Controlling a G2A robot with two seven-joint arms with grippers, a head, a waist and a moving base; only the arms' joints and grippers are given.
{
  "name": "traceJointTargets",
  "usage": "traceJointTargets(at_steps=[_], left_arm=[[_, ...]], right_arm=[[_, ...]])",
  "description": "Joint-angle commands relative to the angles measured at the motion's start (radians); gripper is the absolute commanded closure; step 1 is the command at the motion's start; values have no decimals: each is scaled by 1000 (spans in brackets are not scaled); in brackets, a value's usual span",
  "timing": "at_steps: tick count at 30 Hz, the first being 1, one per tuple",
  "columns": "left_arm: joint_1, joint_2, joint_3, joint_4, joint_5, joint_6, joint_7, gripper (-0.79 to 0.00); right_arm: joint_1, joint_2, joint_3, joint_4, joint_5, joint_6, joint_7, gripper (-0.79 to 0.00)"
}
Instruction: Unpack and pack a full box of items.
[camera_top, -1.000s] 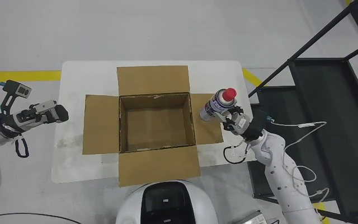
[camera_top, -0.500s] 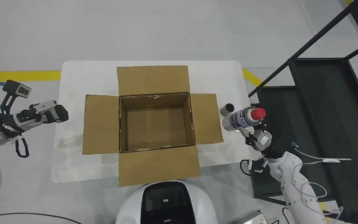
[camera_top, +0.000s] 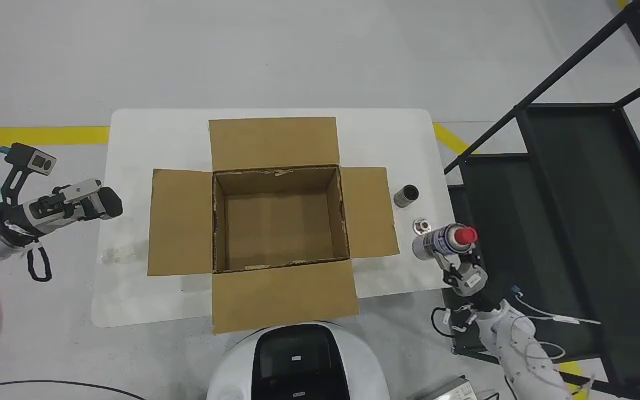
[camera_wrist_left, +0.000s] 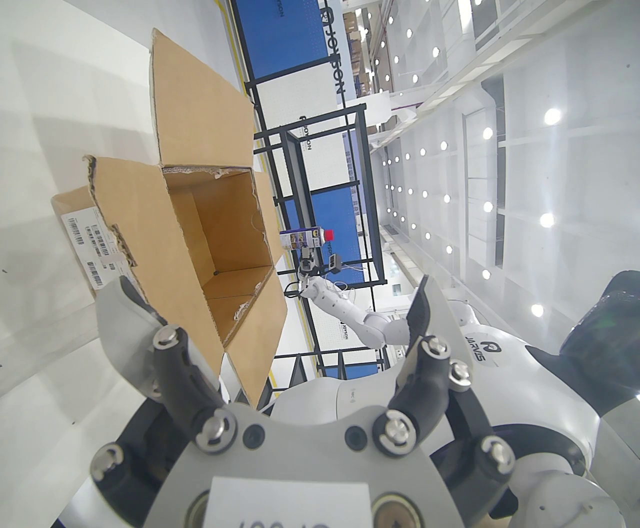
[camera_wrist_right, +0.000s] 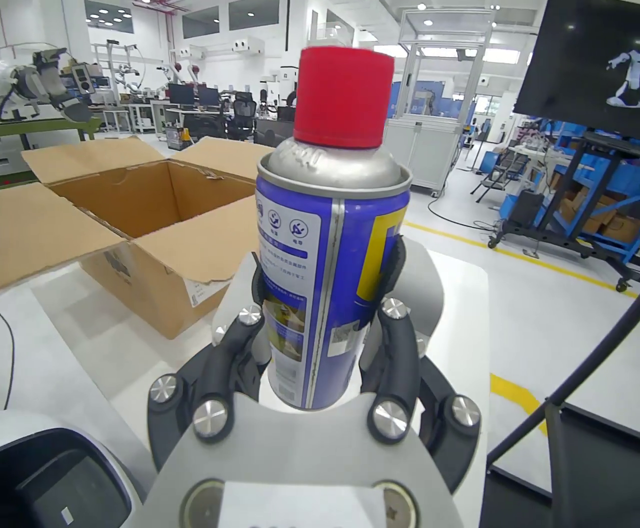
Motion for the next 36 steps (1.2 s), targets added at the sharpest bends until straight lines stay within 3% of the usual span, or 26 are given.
traceJointTargets(at_steps=[1, 11, 24, 25, 26, 29, 30, 31, 32, 36], left_arm=[[0, 0, 0, 0, 0, 0, 0, -785], [0, 0, 0, 0, 0, 0, 0, -785], [0, 0, 0, 0, 0, 0, 0, -785], [0, 0, 0, 0, 0, 0, 0, -785], [0, 0, 0, 0, 0, 0, 0, -785], [0, 0, 0, 0, 0, 0, 0, -785], [0, 0, 0, 0, 0, 0, 0, -785], [0, 0, 0, 0, 0, 0, 0, -785], [0, 0, 0, 0, 0, 0, 0, -785], [0, 0, 0, 0, 0, 0, 0, -785]], right_arm=[[35, 0, -26, 67, 6, 18, -17, 0], [202, -20, -152, 376, 16, 99, -99, 0], [294, -31, -246, 536, 19, 150, -149, 0], [300, -31, -251, 544, 23, 148, -148, -92], [306, -31, -255, 552, 26, 147, -146, -135], [320, -34, -268, 570, 43, 140, -140, -166], [323, -34, -272, 574, 48, 139, -138, -271], [324, -34, -276, 576, 55, 137, -136, -579], [323, -35, -280, 579, 68, 124, -124, -785], [314, -33, -298, 583, 84, 116, -116, -785]])
